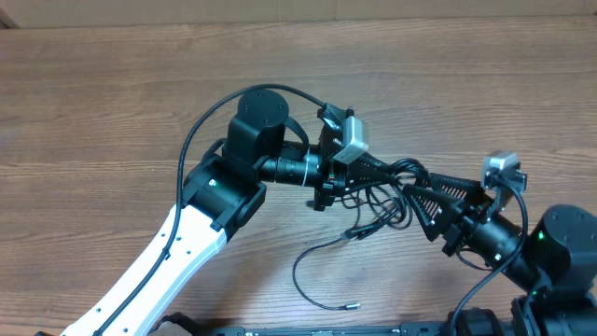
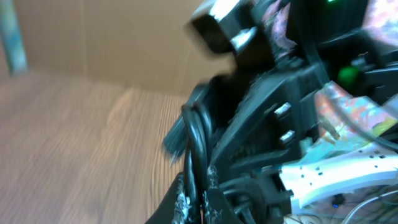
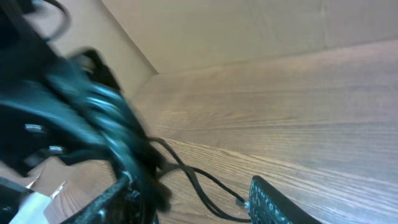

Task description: Untangle cables

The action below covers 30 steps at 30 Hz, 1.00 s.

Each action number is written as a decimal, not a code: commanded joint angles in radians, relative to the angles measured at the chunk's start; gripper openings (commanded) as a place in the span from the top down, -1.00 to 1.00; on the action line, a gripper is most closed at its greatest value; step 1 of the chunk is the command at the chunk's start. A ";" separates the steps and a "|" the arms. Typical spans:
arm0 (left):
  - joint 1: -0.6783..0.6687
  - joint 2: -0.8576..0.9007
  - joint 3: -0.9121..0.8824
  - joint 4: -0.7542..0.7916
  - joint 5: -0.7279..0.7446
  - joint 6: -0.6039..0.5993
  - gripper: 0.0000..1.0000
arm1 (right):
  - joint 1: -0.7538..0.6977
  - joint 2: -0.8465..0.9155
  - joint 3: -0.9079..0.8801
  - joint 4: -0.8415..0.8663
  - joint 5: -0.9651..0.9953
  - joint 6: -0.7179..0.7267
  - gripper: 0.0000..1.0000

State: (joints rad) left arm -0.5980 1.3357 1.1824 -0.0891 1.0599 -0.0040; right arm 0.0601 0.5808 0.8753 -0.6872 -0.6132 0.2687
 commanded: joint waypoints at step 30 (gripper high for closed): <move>-0.031 -0.008 0.014 0.276 0.400 -0.416 0.91 | 0.001 0.370 0.008 0.248 0.591 0.018 -0.09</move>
State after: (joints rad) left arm -0.6224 1.3449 1.1660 0.1829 1.3815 -0.3977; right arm 0.0643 0.9661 0.8814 -0.4618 -0.0879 0.2832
